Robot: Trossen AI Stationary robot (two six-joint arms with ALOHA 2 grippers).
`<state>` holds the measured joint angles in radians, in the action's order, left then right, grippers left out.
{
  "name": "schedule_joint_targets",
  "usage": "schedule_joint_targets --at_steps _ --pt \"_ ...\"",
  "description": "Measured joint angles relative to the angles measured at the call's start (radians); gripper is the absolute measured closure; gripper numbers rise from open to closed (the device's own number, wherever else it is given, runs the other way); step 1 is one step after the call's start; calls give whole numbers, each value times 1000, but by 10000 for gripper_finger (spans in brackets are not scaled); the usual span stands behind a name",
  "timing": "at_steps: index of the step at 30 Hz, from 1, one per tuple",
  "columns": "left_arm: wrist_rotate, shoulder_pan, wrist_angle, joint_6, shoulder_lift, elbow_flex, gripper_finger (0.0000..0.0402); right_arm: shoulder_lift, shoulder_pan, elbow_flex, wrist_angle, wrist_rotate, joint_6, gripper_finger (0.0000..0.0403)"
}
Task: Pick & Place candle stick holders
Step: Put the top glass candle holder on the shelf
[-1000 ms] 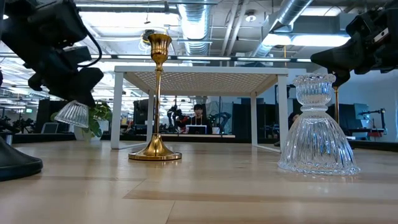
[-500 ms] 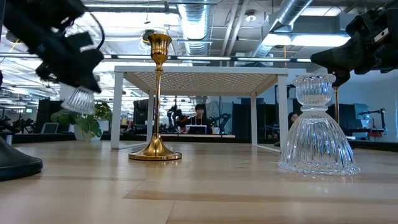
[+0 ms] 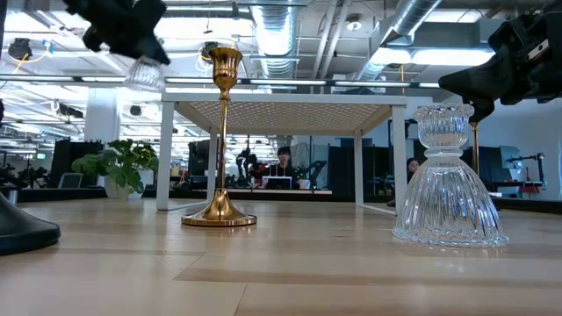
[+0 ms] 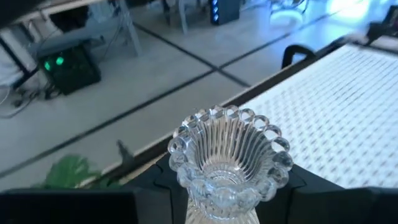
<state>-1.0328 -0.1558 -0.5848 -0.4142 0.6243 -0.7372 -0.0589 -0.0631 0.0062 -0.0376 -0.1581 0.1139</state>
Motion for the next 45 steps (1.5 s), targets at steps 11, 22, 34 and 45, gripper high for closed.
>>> schedule_joint_targets --at_steps 11,22,34,45 --pt "1 14 438 335 126 -1 268 0 0 0 0 0 0 403" --pt "288 239 707 387 326 -1 267 0 0 0 0 0 0 403" --pt "500 384 712 305 455 -82 268 0 0 0 0 0 0 403" --pt "509 386 704 259 516 -82 263 0 0 0 0 0 0 403"
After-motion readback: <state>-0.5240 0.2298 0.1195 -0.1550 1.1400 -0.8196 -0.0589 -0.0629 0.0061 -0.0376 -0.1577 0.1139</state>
